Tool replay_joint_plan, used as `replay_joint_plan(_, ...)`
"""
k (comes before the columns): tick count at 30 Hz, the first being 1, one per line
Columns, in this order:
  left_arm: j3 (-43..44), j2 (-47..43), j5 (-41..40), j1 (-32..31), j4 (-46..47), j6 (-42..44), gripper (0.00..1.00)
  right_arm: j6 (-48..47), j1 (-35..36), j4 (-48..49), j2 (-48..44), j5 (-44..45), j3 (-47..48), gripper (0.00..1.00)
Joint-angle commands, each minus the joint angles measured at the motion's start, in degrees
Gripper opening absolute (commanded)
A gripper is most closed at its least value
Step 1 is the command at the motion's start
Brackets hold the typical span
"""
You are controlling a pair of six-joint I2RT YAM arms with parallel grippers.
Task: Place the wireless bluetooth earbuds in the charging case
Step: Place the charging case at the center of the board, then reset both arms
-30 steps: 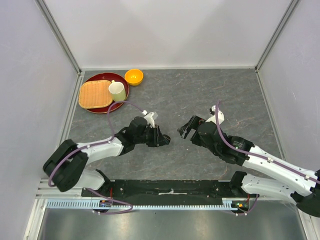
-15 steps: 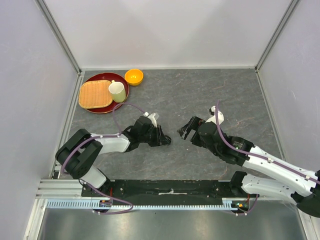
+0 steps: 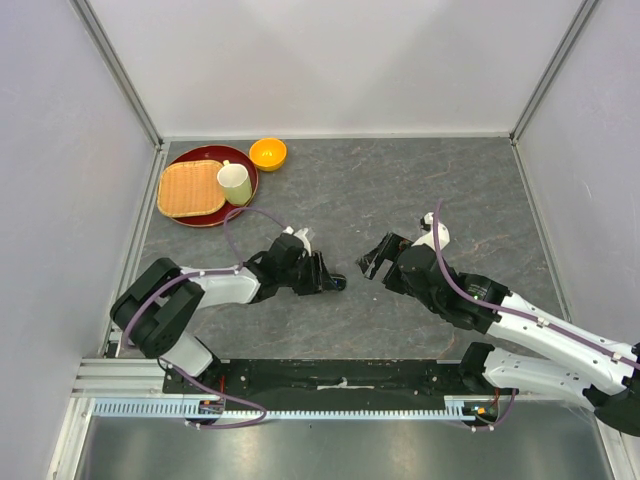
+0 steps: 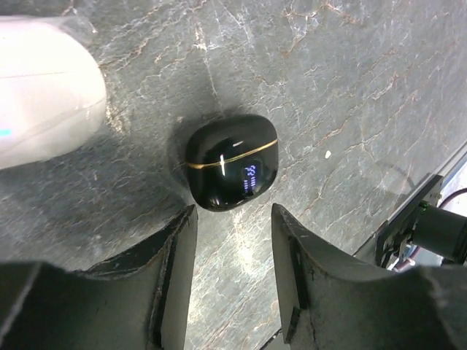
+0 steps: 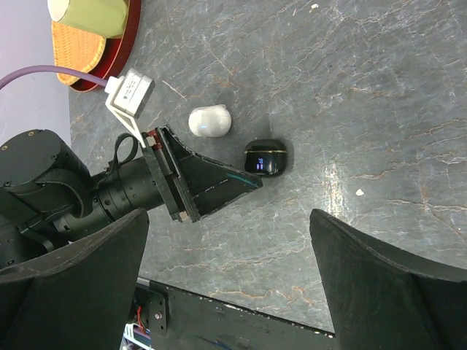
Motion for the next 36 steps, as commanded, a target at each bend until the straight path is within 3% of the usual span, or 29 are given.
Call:
replay_joint_plan(1, 1.27, -3.79, -3.88, 0.23, -4.81, -0.01, 0.52, 0.11, -0.2, -0.05, -0.39, 1.03, -0.41, 0.98)
replay_joint_plan(6, 0.13, -9.06, -7.48, 0.15, -8.42, 1.65, 0.54, -0.59, -0.2, -0.32, -1.18, 1.55, -0.41, 0.98)
replay_joint_plan(11, -0.49, -21.0, -13.53, 0.15, -14.81, 6.31, 0.64, -3.49, -1.16, -2.86, -1.98, 6.2, 0.12, 0.98)
replay_joint_plan(13, -0.66, -25.22, -15.22, 0.15, -16.77, 8.15, 0.84, -6.11, -2.48, -3.83, -1.8, 7.09, -0.05, 0.98)
replay_joint_plan(16, -1.8, -32.96, -22.16, 0.15, -18.27, 14.02, 0.87, -11.99, -9.84, -4.45, 0.21, 2.19, -0.58, 0.98)
replay_joint_plan(19, -3.21, -39.47, -26.73, 0.15, -20.2, 19.3, 0.88, -19.01, -24.75, -4.36, 4.08, -7.92, -0.93, 0.98)
replay_joint_plan(21, -3.74, -43.5, -28.14, 0.23, -22.48, 21.16, 0.88, -22.02, -29.53, -3.66, 6.53, -13.11, -1.02, 0.98)
replay_joint_plan(25, -1.9, -47.56, -33.93, 0.15, -31.09, 16.35, 0.89, -26.17, -40.86, -1.9, 8.3, -17.69, -1.55, 0.98)
replay_joint_plan(29, -0.22, -51.16, -38.24, 0.15, -37.51, 12.83, 0.89, -28.71, -46.77, 0.38, 9.09, -19.28, -2.34, 0.98)
replay_joint_plan(36, -2.16, -58.99, -46.06, 0.15, -37.79, 7.64, 0.9, -29.86, -48.62, 5.3, 11.56, -11.55, -5.23, 0.98)
